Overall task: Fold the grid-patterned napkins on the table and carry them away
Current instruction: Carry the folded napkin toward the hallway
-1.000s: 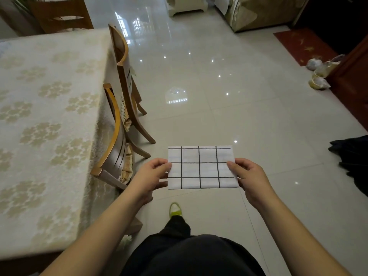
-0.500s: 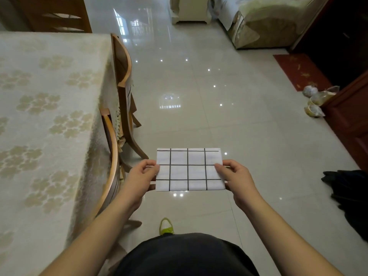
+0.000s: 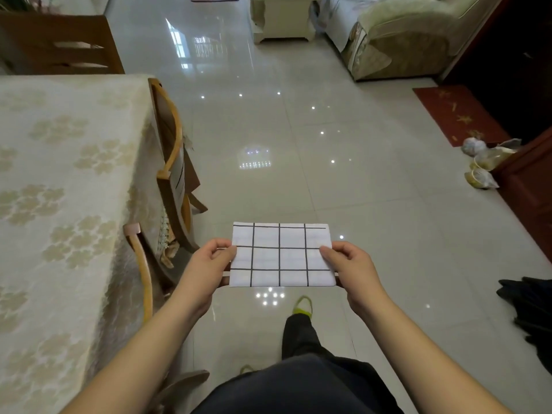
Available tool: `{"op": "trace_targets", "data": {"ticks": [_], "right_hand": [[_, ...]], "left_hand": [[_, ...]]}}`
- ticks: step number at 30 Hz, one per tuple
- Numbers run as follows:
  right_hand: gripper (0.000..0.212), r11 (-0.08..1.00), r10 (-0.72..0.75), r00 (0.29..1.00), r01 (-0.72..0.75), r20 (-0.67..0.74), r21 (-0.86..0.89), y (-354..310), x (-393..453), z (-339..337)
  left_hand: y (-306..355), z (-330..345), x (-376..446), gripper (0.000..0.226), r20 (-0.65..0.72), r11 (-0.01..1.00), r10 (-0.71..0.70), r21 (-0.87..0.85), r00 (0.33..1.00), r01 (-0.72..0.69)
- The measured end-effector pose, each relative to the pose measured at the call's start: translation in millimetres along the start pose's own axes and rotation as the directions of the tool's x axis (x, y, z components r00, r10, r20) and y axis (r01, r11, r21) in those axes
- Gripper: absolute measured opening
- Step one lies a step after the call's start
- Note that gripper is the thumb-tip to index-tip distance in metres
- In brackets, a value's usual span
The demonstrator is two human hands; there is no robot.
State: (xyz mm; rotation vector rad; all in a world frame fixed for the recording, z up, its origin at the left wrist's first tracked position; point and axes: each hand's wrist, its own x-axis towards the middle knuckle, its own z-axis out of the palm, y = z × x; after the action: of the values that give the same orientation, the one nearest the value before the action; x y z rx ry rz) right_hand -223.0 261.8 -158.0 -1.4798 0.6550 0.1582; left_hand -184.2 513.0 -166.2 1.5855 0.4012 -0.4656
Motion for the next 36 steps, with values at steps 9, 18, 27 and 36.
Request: {"op": "trace_targets", "data": {"ticks": [9, 18, 27, 36], "right_hand": [[0.008, 0.999, -0.014, 0.993, 0.018, 0.116, -0.03, -71, 126, -26], [0.01, 0.999, 0.014, 0.984, -0.008, 0.18, -0.037, -121, 213, -21], [0.011, 0.996, 0.039, 0.972, -0.02, 0.232, -0.084, -173, 299, 48], [0.009, 0.988, 0.033, 0.96, 0.01, 0.277, -0.152, -242, 381, 154]], "left_hand": [[75, 67, 83, 0.013, -0.101, 1.0, 0.008, -0.011, 0.995, -0.01], [126, 90, 141, 0.012, -0.183, 0.997, 0.032, -0.061, 0.983, -0.044], [149, 53, 236, 0.008, -0.28, 0.991, -0.036, -0.137, 0.959, -0.003], [192, -25, 348, 0.008, -0.338, 0.983, -0.026, -0.179, 0.941, -0.037]]}}
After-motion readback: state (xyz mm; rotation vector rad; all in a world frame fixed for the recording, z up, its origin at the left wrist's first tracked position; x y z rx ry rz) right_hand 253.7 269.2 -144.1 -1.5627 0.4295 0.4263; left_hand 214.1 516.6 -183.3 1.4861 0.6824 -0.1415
